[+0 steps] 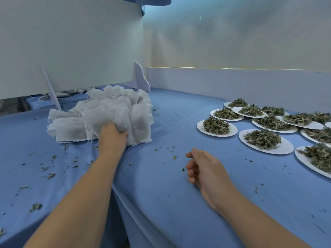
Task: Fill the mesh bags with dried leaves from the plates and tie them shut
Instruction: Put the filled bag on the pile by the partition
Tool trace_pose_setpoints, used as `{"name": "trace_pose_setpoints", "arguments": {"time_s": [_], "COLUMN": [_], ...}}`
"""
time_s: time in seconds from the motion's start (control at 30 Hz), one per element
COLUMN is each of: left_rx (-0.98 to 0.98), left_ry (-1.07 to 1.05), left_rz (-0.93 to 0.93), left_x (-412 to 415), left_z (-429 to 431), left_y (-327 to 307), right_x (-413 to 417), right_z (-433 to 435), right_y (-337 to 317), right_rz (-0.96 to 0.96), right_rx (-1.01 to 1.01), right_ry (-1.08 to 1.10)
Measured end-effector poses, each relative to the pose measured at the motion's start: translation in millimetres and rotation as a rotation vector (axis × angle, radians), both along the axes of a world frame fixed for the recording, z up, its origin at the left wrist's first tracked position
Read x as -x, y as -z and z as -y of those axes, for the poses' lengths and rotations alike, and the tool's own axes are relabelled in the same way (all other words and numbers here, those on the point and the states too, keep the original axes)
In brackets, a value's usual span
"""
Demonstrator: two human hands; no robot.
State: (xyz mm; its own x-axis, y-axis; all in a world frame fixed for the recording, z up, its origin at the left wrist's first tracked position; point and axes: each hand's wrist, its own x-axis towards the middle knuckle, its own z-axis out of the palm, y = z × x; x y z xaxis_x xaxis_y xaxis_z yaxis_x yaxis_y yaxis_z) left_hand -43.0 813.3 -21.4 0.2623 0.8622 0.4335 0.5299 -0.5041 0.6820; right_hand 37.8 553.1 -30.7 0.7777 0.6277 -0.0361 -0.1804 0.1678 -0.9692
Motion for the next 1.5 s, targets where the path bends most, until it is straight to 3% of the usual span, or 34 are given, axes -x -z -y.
{"name": "trace_pose_setpoints", "arguments": {"time_s": [0.17, 0.3, 0.4, 0.57, 0.67, 0.87, 1.0, 1.1, 1.2, 1.33, 1.5], "left_rx": [-0.052, -0.204, -0.208, -0.1, 0.012, 0.163, 0.173, 0.112, 0.019, -0.043, 0.006], "left_ry": [-0.174, -0.143, 0.071, 0.472, 0.638, 1.048, 1.346, 1.541, 1.602, 1.595, 1.545], "left_rz": [-0.05, -0.06, -0.008, 0.096, 0.19, 0.172, 0.008, -0.157, -0.314, -0.57, -0.702], "left_x": [6.4, 18.6, 19.6, 5.4, -11.0, -49.9, -73.9, -85.4, -92.2, -97.1, -100.6], "left_z": [7.9, 23.9, 52.7, 149.8, 217.7, 349.9, 431.2, 481.7, 519.0, 546.8, 562.3], "left_y": [-3.7, -7.6, -14.0, -19.7, -20.5, -20.4, -22.9, -24.7, -25.4, -23.9, -19.0], "right_x": [-3.1, -3.5, -5.0, -12.2, -22.9, -40.8, -43.3, -36.9, -37.0, -36.0, -30.0], "right_z": [-0.7, -1.7, 9.5, 64.1, 117.1, 255.7, 356.2, 427.3, 488.1, 545.0, 572.9], "right_y": [3.2, -3.8, -20.6, -43.1, -52.1, -69.2, -75.8, -75.2, -70.3, -61.1, -45.0], "right_rz": [0.026, 0.193, 0.185, 0.164, 0.184, 0.209, 0.289, 0.468, 0.583, 0.49, 0.371], "right_rx": [-0.003, 0.192, 0.231, 0.17, 0.17, 0.173, 0.273, 0.622, 0.987, 1.234, 1.229], "right_ry": [-0.018, -0.154, -0.25, -0.213, -0.182, -0.003, 0.16, 0.225, 0.305, 0.375, 0.361]}}
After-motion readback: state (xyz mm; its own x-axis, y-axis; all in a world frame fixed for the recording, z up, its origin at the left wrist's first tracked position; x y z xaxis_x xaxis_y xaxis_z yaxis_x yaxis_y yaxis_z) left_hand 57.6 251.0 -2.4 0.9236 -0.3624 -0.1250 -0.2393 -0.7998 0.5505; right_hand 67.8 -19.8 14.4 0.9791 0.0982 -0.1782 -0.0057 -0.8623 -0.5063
